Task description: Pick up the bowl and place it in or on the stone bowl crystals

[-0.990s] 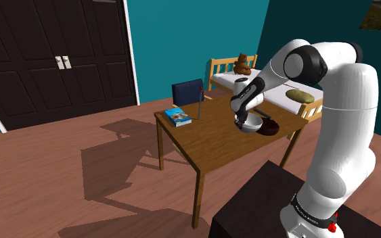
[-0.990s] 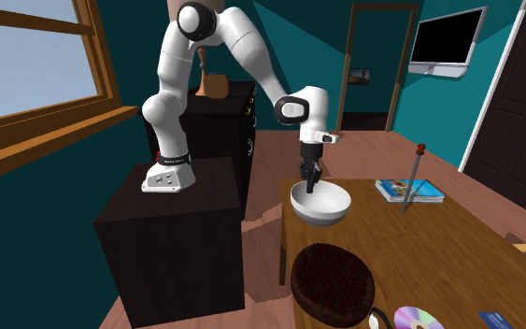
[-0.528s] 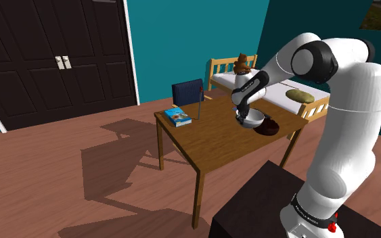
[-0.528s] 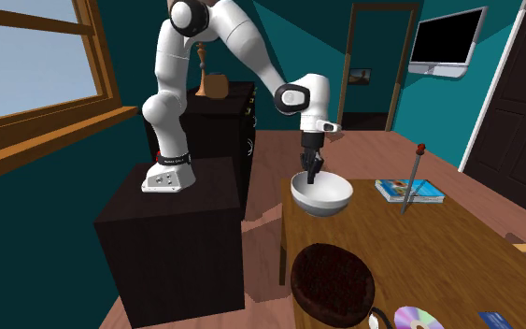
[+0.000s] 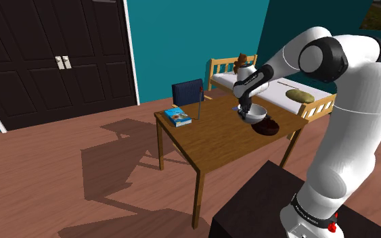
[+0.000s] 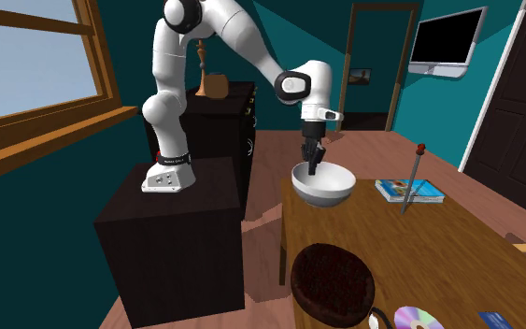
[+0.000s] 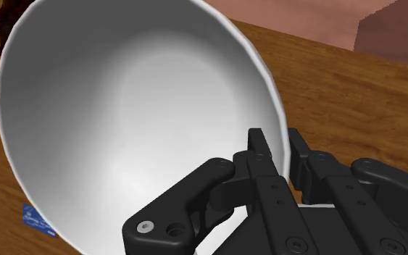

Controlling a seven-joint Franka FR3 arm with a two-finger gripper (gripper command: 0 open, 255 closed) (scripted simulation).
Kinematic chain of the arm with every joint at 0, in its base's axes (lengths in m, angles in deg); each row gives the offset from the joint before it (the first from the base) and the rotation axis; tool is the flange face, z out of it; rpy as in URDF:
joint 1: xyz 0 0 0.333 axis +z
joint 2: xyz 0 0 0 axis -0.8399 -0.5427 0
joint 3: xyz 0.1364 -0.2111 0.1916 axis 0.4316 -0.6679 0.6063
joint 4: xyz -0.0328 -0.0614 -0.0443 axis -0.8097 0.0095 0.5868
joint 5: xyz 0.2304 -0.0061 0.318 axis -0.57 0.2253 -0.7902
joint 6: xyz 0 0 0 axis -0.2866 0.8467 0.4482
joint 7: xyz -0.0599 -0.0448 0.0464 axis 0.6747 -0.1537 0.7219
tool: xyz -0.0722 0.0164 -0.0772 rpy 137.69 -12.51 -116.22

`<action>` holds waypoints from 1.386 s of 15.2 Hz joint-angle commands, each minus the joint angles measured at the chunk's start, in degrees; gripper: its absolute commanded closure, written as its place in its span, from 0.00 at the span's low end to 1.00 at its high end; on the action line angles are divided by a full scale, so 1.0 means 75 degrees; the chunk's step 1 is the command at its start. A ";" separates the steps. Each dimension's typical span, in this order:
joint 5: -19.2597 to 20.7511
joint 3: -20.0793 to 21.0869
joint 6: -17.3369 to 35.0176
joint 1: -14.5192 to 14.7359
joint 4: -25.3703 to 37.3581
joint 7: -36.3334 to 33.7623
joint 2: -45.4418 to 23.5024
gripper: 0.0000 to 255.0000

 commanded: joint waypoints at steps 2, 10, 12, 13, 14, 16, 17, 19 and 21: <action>-0.0123 -0.0134 -0.0003 -0.0298 0.0243 0.0514 -0.0135 1.00; -0.0704 -0.0412 -0.0087 -0.1350 0.1373 0.2174 -0.0887 1.00; -0.0878 -0.0443 -0.0156 -0.1637 0.1750 0.2580 -0.1133 1.00; -0.0967 -0.0453 -0.0199 -0.1783 0.1954 0.2779 -0.1264 1.00; -0.1057 -0.0459 -0.0248 -0.1932 0.2169 0.2975 -0.1401 1.00; -0.1165 -0.0448 -0.0228 -0.2115 0.2391 0.3181 -0.1614 1.00; -0.1176 -0.0440 -0.0146 -0.2123 0.2361 0.3174 -0.1669 1.00; -0.1200 -0.0422 0.0016 -0.2141 0.2308 0.3160 -0.1783 1.00; -0.1225 -0.0403 0.0176 -0.2159 0.2262 0.3147 -0.1902 1.00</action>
